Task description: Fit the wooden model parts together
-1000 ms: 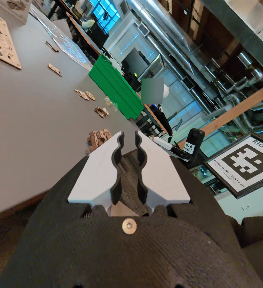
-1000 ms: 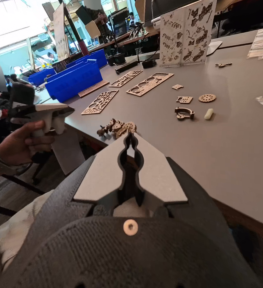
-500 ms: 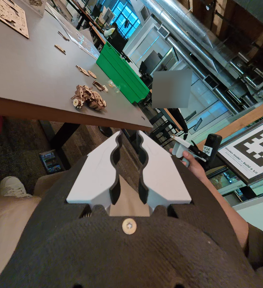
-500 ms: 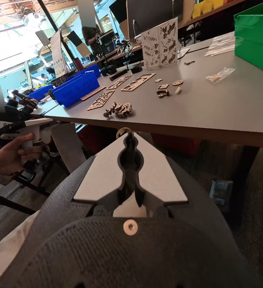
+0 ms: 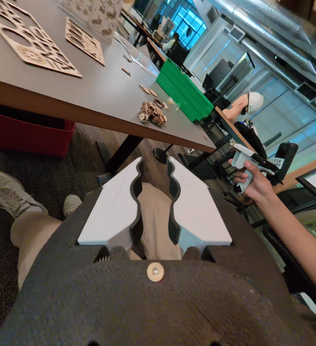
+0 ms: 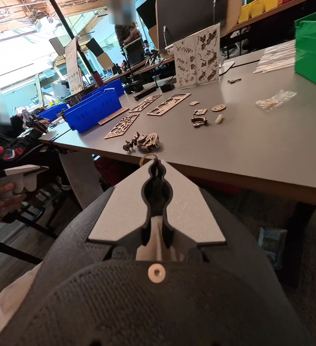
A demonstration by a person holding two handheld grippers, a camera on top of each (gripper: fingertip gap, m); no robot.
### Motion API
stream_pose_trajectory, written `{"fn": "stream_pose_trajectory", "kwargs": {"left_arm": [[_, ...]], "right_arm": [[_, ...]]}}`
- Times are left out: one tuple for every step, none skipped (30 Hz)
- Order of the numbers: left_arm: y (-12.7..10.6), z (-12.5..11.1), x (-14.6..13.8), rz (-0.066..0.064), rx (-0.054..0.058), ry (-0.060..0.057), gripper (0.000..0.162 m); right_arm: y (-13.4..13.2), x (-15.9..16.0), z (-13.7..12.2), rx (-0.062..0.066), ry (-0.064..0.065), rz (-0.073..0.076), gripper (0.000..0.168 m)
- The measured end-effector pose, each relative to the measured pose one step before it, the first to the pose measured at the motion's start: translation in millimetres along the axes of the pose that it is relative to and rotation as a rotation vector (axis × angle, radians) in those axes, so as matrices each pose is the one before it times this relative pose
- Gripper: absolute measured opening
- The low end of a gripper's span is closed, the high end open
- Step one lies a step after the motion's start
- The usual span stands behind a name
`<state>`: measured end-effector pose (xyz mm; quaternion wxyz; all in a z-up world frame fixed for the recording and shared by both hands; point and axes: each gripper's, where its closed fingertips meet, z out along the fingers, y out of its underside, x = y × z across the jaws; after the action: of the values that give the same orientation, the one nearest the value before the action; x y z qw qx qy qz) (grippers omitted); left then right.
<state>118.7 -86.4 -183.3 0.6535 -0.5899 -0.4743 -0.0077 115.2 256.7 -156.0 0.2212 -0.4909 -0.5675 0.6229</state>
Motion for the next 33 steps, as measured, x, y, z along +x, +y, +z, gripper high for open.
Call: {"fn": "stream_pose_trajectory", "kwargs": {"left_arm": [[-2.41, -8.20, -4.52, -0.0085, 0.0186, -0.0145, 0.022], [-2.25, -8.70, -4.43, -0.0051, 0.0168, -0.0161, 0.022], [-2.51, -9.00, -4.66, -0.0033, 0.0182, -0.0193, 0.022], [-2.42, -9.33, -4.29, -0.0021, 0.0196, -0.0192, 0.021], [-1.82, -9.31, -4.11, -0.0026, 0.0176, -0.0181, 0.021], [-0.88, -9.29, -3.95, -0.0039, 0.0129, -0.0174, 0.021], [-0.19, -9.32, -3.75, -0.0039, 0.0101, -0.0174, 0.021], [-0.02, -9.38, -3.39, -0.0037, 0.0106, -0.0174, 0.021], [0.15, -9.27, -3.14, -0.0043, 0.0114, -0.0169, 0.021], [0.13, -9.24, -2.62, -0.0043, 0.0109, -0.0157, 0.021], [0.40, -8.85, -2.43, -0.0029, 0.0104, -0.0158, 0.021], [0.56, -8.77, -2.52, -0.0010, 0.0087, -0.0171, 0.021], [0.65, -8.45, -2.63, 0.0008, 0.0073, -0.0186, 0.021], [0.30, -8.16, -2.86, 0.0021, 0.0082, -0.0198, 0.021], [-0.06, -7.92, -3.15, 0.0020, 0.0095, -0.0202, 0.021], [-0.47, -7.64, -3.26, 0.0009, 0.0104, -0.0201, 0.020], [-0.75, -7.14, -3.00, -0.0002, 0.0112, -0.0177, 0.020], [-0.89, -6.62, -2.35, -0.0016, 0.0113, -0.0134, 0.020], [-1.32, -5.91, -1.85, -0.0033, 0.0118, -0.0101, 0.020], [-1.63, -4.98, -1.41, -0.0039, 0.0124, -0.0072, 0.020], [-1.85, -3.88, -1.18, -0.0039, 0.0123, -0.0059, 0.020], [-1.47, -2.63, -1.22, -0.0041, 0.0101, -0.0052, 0.019], [-0.52, -1.38, -0.73, -0.0040, 0.0055, -0.0029, 0.019], [0.46, -0.12, -0.26, -0.0030, -0.0005, 0.0001, 0.019], [1.56, 0.91, 0.44, -0.0005, -0.0062, 0.0024, 0.019], [2.02, 1.66, 0.67, 0.0024, -0.0097, 0.0029, 0.019], [2.05, 2.10, 1.17, 0.0044, -0.0104, 0.0036, 0.020], [1.71, 2.50, 1.47, 0.0050, -0.0095, 0.0047, 0.020], [1.35, 2.69, 1.83, 0.0045, -0.0082, 0.0059, 0.020], [0.94, 2.94, 1.92, 0.0028, -0.0071, 0.0075, 0.019], [0.55, 3.19, 2.09, 0.0009, -0.0055, 0.0089, 0.019], [0.21, 3.61, 2.20, -0.0005, -0.0044, 0.0100, 0.019], [0.31, 4.00, 2.16, -0.0010, -0.0045, 0.0102, 0.019]], "right_arm": [[-0.32, -0.89, 9.14, -0.0052, -0.0105, -0.0014, 0.000], [0.15, -0.13, 9.67, -0.0081, -0.0076, -0.0051, 0.000], [0.38, 0.74, 9.77, -0.0103, -0.0047, -0.0081, 0.000], [0.51, 1.54, 9.89, -0.0111, -0.0014, -0.0098, 0.000], [-0.03, 1.98, 9.65, -0.0088, 0.0007, -0.0087, 0.000], [-0.88, 2.07, 9.26, -0.0046, 0.0009, -0.0061, 0.000], [-2.01, 2.00, 8.70, -0.0003, 0.0013, -0.0049, 0.000], [-2.61, 2.58, 8.16, 0.0014, 0.0047, -0.0084, 0.000], [-2.64, 3.87, 7.91, -0.0002, 0.0118, -0.0150, 0.000], [-2.57, 5.15, 7.53, -0.0023, 0.0187, -0.0227, 0.000], [-2.33, 6.43, 7.18, -0.0048, 0.0249, -0.0295, 0.000], [-2.10, 7.41, 7.01, -0.0056, 0.0287, -0.0328, 0.000], [-1.85, 7.77, 7.00, -0.0052, 0.0292, -0.0307, 0.000], [-0.92, 7.63, 7.35, -0.0079, 0.0268, -0.0284, 0.000], [0.66, 6.79, 7.74, -0.0139, 0.0218, -0.0281, 0.000], [2.11, 6.53, 7.98, -0.0210, 0.0208, -0.0289, 0.000], [3.09, 5.95, 7.91, -0.0257, 0.0208, -0.0279, 0.000], [2.95, 4.12, 7.29, -0.0245, 0.0139, -0.0252, 0.000], [2.29, 2.32, 6.17, -0.0191, 0.0089, -0.0222, 0.000], [1.51, 1.06, 5.03, -0.0148, 0.0062, -0.0200, 0.000], [1.56, 0.75, 3.88, -0.0147, 0.0083, -0.0174, 0.000], [2.04, 0.09, 3.29, -0.0170, 0.0055, -0.0163, 0.000], [3.33, 0.01, 3.04, -0.0247, 0.0041, -0.0132, 0.001], [4.23, -1.09, 3.03, -0.0290, -0.0023, -0.0078, 0.003], [4.28, -2.59, 2.73, -0.0253, -0.0126, -0.0038, 0.006], [4.20, -2.12, 1.98, -0.0227, -0.0094, 0.0001, 0.006], [3.62, -1.73, 0.62, -0.0172, -0.0076, -0.0007, 0.007], [2.52, -1.45, -0.64, -0.0110, -0.0058, -0.0031, 0.008], [1.48, -0.23, -1.81, -0.0063, 0.0008, -0.0034, 0.009], [0.71, 0.12, -2.39, -0.0017, 0.0005, -0.0016, 0.011], [-0.06, -0.07, -3.00, 0.0012, -0.0048, 0.0023, 0.018], [-0.88, 2.16, -3.79, 0.0056, 0.0062, 0.0083, 0.024], [-2.38, 3.98, -4.87, 0.0168, 0.0135, 0.0120, 0.029]]}}
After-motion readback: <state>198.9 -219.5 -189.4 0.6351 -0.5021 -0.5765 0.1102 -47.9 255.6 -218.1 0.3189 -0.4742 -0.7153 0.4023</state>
